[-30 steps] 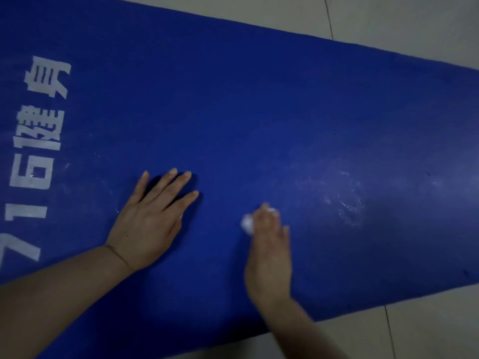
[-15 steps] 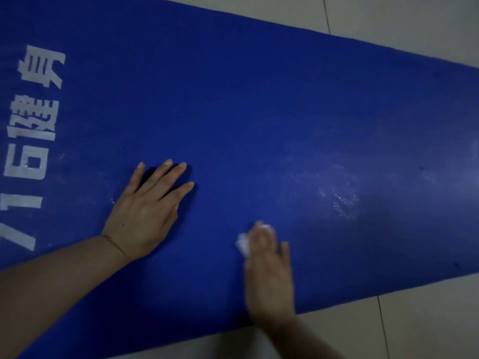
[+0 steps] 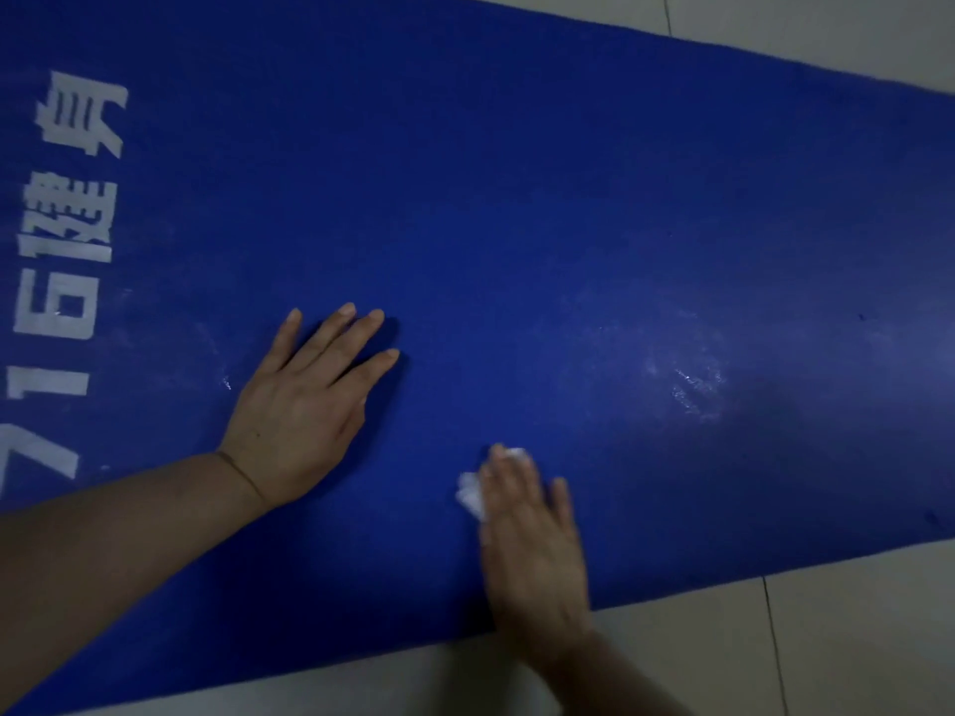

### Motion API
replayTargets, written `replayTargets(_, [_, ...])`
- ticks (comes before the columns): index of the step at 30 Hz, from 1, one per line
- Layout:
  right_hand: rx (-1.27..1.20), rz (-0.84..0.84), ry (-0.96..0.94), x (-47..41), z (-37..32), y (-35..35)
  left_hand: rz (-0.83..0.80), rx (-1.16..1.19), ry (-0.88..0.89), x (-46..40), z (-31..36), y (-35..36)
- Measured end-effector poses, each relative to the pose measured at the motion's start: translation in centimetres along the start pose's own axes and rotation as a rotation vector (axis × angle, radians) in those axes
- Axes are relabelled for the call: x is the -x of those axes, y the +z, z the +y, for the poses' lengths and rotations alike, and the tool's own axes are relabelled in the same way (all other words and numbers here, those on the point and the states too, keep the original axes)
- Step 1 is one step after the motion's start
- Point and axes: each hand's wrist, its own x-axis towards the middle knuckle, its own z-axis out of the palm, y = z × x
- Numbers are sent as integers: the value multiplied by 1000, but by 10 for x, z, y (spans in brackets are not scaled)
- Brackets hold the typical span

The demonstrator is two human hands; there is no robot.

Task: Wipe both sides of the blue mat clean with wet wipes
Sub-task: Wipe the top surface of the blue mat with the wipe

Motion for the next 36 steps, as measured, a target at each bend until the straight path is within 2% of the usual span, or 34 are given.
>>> replayTargets(3, [9,53,326,12,73,-10,22,57,-10,-3,28,4])
replayTargets(5, [-34,63,519,19,94,-16,26,104,-41,-6,48,8])
replayTargets(7, [-69,81,460,16,77,-16,33,126,-82,-12,64,12])
replayTargets(10, [-16,51,112,14,41,-4,23,135,-132,-25,81,16])
replayTargets(12, [5,30,85,0,54,-7,1,115,-167,-34,86,17])
replayTargets(14, [23,89,295,-16,90,-14,-33,98,-212,-38,86,20])
replayTargets(16, [-99,148,575,-32,118,-26,-71,82,-227,-36,84,24])
replayTargets(17, [-154,165,648,-39,122,-28,-89,75,-220,-35,83,26])
replayTargets(19, [-149,166,575,-52,100,-30,-111,71,-209,-37,84,27])
replayTargets(21, [-73,96,320,-49,76,-22,-124,72,-212,-39,84,27])
replayTargets(23, [11,14,141,-43,76,-20,-141,85,-204,-40,84,27])
replayTargets(25, [67,-27,61,-41,90,-22,-150,99,-207,-40,84,26])
replayTargets(31, [247,-155,-54,-43,99,-27,-238,98,-234,-46,83,21])
replayTargets(36, [237,-316,0,-50,100,-30,-336,53,-228,-51,85,3])
